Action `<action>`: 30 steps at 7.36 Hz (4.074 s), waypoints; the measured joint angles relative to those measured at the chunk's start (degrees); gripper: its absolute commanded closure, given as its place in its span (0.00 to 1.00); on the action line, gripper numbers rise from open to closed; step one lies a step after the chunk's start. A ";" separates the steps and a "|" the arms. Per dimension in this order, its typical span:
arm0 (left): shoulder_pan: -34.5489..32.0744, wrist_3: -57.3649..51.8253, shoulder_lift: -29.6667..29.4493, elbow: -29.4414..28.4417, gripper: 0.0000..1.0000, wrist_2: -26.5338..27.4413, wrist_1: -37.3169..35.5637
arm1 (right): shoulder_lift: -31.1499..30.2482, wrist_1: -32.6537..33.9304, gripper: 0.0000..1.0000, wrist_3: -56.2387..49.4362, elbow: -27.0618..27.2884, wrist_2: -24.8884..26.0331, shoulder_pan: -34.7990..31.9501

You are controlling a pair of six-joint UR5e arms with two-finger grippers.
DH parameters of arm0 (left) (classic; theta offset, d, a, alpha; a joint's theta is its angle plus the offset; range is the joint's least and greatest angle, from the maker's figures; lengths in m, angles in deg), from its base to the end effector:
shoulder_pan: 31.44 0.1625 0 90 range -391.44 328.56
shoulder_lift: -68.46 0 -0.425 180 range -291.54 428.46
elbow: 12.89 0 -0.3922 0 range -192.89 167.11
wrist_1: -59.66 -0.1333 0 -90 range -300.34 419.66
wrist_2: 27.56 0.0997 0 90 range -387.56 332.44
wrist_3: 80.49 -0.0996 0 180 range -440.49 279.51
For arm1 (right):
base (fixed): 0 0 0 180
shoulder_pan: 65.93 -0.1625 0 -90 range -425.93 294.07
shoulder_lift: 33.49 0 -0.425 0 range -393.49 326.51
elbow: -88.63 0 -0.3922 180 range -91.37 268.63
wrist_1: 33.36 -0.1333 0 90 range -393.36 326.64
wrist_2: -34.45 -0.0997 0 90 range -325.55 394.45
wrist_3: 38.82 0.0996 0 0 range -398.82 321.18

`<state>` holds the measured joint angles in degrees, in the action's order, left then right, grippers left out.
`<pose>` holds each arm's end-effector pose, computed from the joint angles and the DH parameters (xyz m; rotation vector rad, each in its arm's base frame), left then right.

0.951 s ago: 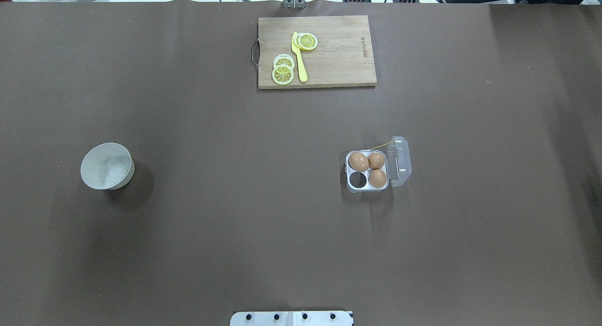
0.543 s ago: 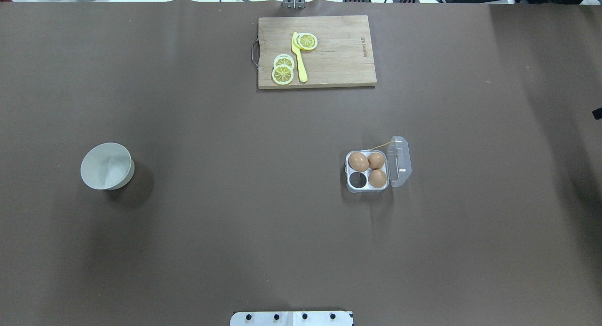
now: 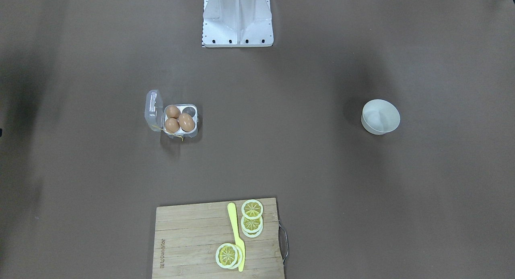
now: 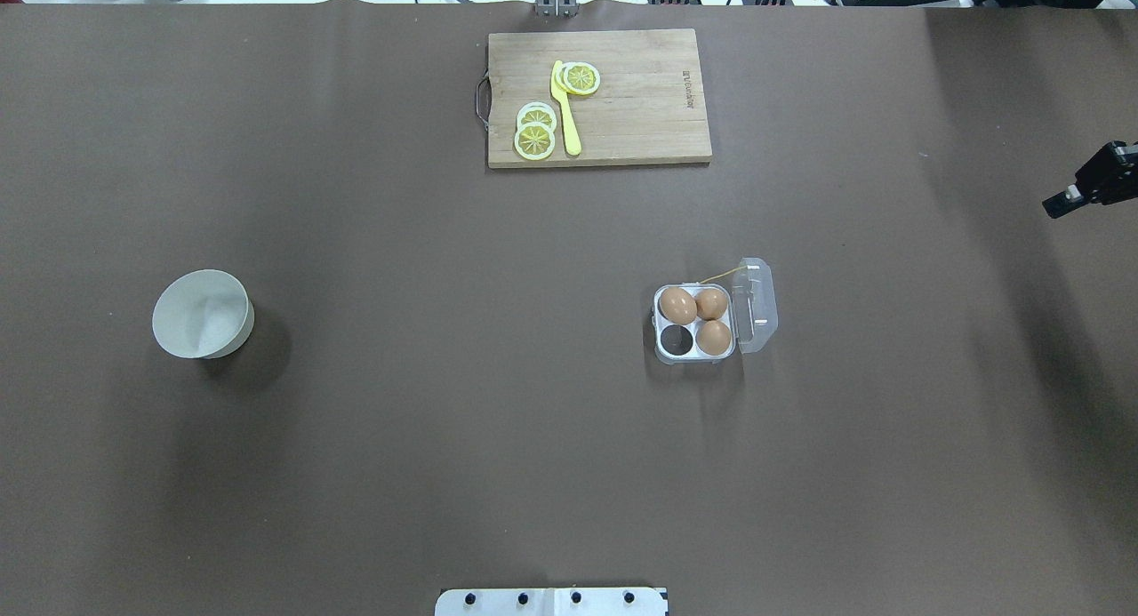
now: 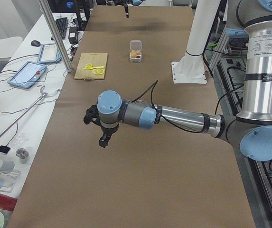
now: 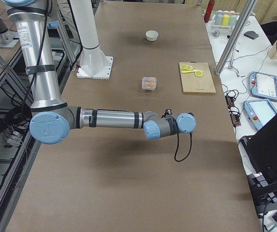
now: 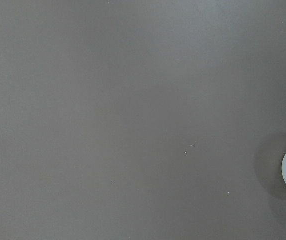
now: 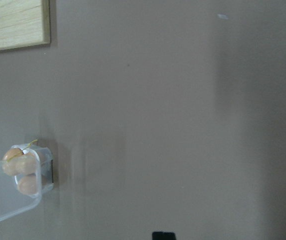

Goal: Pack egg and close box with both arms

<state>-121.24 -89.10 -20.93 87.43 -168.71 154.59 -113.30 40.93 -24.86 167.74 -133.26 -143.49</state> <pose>-0.0540 -0.4945 0.5566 0.3035 0.8700 0.2568 -0.0875 -0.5635 0.5802 -0.0932 -1.3622 -0.1553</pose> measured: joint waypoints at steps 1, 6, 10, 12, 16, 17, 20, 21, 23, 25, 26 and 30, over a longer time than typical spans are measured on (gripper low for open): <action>-0.02 0.02 0.10 0.03 0.03 0.00 0.00 | 1.54 0.03 0.88 2.44 1.06 -0.01 1.67; -0.59 0.03 0.58 0.21 0.03 -0.02 0.00 | 7.46 0.14 0.88 11.19 2.91 0.38 10.90; -1.87 0.00 0.85 0.89 0.03 -0.09 0.00 | 12.14 0.21 0.88 16.31 2.85 0.78 17.12; -1.94 0.00 0.86 0.92 0.03 -0.09 0.00 | 13.88 0.26 0.88 18.75 2.57 1.24 19.06; -1.96 0.00 0.79 0.85 0.03 -0.09 -0.02 | 16.13 0.32 0.87 22.05 1.98 4.27 23.56; -1.96 0.00 0.79 0.84 0.03 -0.09 -0.04 | 16.44 0.32 0.88 22.15 1.80 4.57 24.30; -2.48 0.00 0.84 0.84 0.03 -0.09 0.00 | 18.88 0.33 0.87 23.56 0.68 5.07 25.75; -2.60 0.00 0.87 0.81 0.03 -0.09 0.00 | 20.02 0.33 0.87 24.47 0.32 5.15 25.94; -2.70 0.00 0.93 0.80 0.03 -0.09 -0.02 | 21.77 0.33 0.84 26.12 -0.05 5.19 26.01; -2.74 0.00 0.96 0.76 0.03 -0.09 -0.02 | 22.28 0.13 0.31 26.63 0.04 5.91 25.16; -2.74 0.00 0.96 0.75 0.03 -0.09 -0.01 | 22.15 -0.16 0.22 26.70 0.31 7.03 23.82; -2.78 -0.08 1.76 0.88 0.03 -0.02 0.06 | 18.23 -3.93 0.02 26.58 0.57 8.76 17.75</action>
<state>-124.02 -89.19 -19.17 88.31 -168.73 154.64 -95.08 37.01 1.72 168.31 -124.50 -125.74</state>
